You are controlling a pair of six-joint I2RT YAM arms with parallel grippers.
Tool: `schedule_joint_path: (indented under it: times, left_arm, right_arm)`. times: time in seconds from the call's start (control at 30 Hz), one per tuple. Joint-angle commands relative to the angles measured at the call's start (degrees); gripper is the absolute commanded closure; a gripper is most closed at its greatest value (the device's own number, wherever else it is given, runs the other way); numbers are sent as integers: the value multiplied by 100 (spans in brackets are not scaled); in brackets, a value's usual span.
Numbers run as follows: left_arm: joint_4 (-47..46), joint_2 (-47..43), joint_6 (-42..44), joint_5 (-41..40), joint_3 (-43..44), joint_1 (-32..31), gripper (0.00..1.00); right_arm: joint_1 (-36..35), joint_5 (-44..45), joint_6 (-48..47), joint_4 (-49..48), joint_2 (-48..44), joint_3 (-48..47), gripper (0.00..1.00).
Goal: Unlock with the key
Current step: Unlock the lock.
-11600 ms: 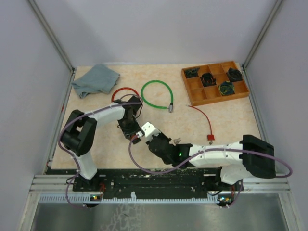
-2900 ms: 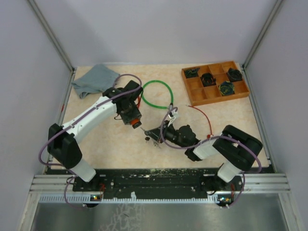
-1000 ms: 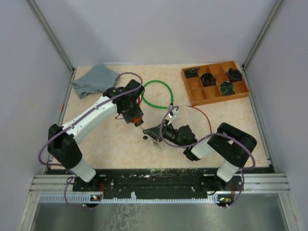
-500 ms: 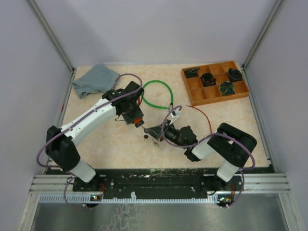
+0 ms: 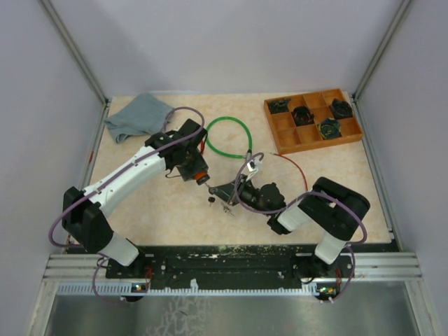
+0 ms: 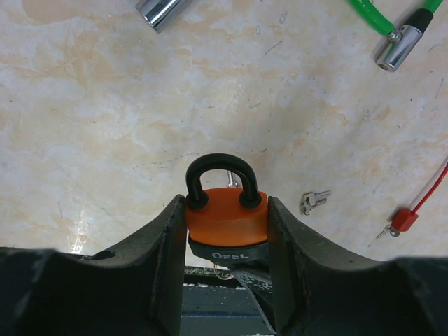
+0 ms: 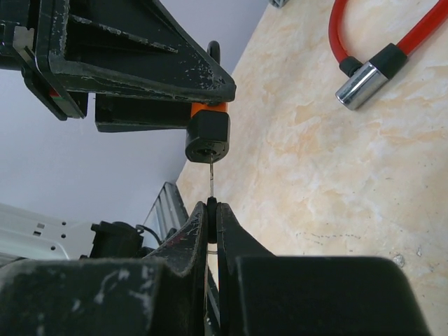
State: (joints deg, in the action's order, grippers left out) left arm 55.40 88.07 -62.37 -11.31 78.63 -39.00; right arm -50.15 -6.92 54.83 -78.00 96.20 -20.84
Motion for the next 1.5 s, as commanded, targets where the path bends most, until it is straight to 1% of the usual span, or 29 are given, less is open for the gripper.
schedule_joint_path:
  times: [0.0, 0.17, 0.53, 0.63, 0.73, 0.87, 1.0, 1.1, 1.2, 1.33, 1.47]
  left_arm:
    - [-120, -184, -147, 184, 58, -63, 100]
    - [-152, -185, -149, 199, 3, -106, 100]
    - [-79, -39, -331, -11, -285, -381, 100]
    - [-147, -25, -374, 90, -289, -444, 100]
    - [-339, -80, -441, 215, -364, -518, 100]
    - [-659, -241, -583, 494, -585, -521, 100]
    - [-918, -412, -652, 713, -671, -521, 100]
    - [-1023, -531, -685, 930, -684, -528, 100]
    - [-1200, -641, -736, 1188, -845, -529, 100]
    - [-1425, -688, -745, 1565, -1002, -535, 100]
    - [-1331, -690, -683, 1475, -991, -644, 100]
  right_arm:
    - [-8, 4, 89, -286, 147, -269, 100]
    - [-13, 41, 153, -519, 189, -238, 100]
    - [-12, 217, 67, -404, -341, -185, 100]
    - [-12, 280, 198, -532, -264, -156, 100]
    - [-8, 333, 447, -930, 29, -71, 100]
    - [-5, 158, 674, -1255, 278, -141, 100]
    - [-8, 108, 693, -1479, 368, -132, 100]
    - [11, 227, 638, -1663, 385, -44, 100]
    - [80, 199, 623, -2070, 503, -2, 100]
    - [177, 133, 431, -2077, 509, -78, 100]
    - [407, 46, 372, -1839, 413, -148, 100]
